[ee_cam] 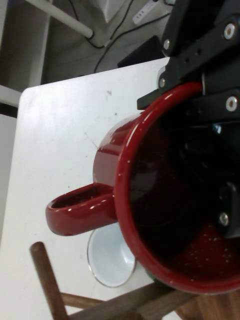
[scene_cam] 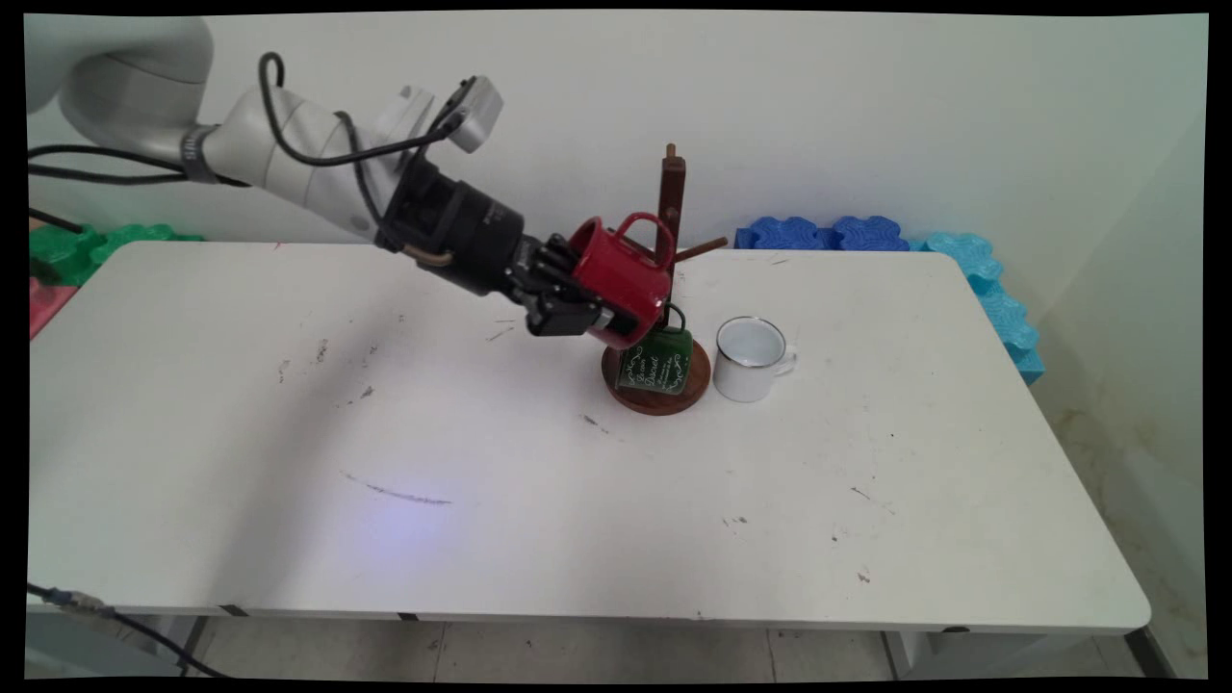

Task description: Place the picked object on the table

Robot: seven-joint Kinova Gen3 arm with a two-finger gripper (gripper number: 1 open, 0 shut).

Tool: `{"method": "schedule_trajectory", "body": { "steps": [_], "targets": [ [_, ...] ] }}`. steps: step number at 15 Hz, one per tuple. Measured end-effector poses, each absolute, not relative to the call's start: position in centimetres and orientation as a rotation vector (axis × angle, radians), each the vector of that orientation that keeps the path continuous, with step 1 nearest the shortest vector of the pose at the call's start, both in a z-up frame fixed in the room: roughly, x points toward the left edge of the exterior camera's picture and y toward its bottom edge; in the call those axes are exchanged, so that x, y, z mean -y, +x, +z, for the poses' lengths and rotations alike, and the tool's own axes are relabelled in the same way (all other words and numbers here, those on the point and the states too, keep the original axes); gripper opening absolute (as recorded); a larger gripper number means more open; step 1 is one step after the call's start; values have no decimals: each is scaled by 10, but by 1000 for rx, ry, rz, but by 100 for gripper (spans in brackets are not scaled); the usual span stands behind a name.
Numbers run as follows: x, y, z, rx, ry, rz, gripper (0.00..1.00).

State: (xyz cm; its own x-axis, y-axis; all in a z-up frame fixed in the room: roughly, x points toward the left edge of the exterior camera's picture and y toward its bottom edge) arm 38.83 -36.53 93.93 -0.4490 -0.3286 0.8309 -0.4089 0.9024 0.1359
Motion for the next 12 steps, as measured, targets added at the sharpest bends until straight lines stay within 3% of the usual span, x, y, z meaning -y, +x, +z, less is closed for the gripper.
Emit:
{"method": "schedule_trajectory", "body": {
  "steps": [12],
  "targets": [
    [349,445,949,2186,442,155,0]
  ]
}}
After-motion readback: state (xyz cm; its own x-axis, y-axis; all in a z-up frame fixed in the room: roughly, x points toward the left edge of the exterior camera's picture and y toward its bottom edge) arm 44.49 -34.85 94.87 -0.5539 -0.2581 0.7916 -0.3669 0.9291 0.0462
